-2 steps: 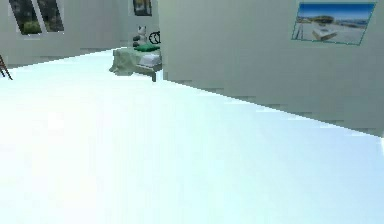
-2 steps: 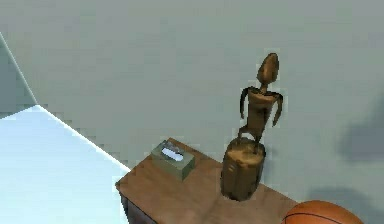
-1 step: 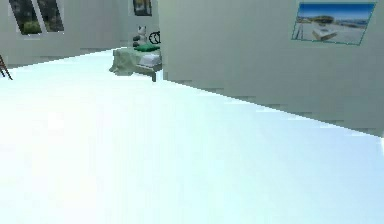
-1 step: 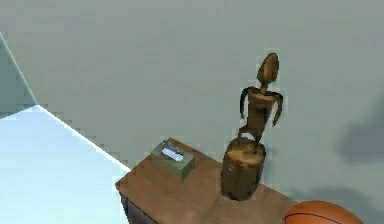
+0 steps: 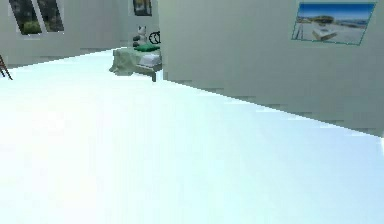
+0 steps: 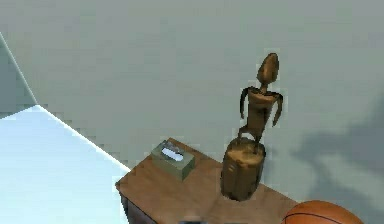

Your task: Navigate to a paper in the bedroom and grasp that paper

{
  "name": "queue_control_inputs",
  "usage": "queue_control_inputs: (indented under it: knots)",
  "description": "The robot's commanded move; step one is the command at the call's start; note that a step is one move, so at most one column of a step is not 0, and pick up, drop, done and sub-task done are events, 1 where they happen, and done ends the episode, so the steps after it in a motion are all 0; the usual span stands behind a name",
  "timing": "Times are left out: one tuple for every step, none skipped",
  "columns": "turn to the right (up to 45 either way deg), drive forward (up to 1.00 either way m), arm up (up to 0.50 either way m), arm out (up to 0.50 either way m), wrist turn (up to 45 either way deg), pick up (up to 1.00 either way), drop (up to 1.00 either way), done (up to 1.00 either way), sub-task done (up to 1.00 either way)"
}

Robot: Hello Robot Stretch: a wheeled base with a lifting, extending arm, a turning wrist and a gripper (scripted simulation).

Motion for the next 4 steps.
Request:
queue_control_inputs:
  knots:
    - [0.0, 0.0, 0.0, 0.26, 0.0, 0.0, 0.0, 0.0, 0.0]
    - [0.0, 0.0, 0.0, 0.0, 45.0, 0.0, 0.0, 0.0, 0.0]
    - [0.0, 0.0, 0.0, 0.0, 45.0, 0.0, 0.0, 0.0, 0.0]
    - [0.0, 0.0, 0.0, 0.0, 45.0, 0.0, 0.0, 0.0, 0.0]
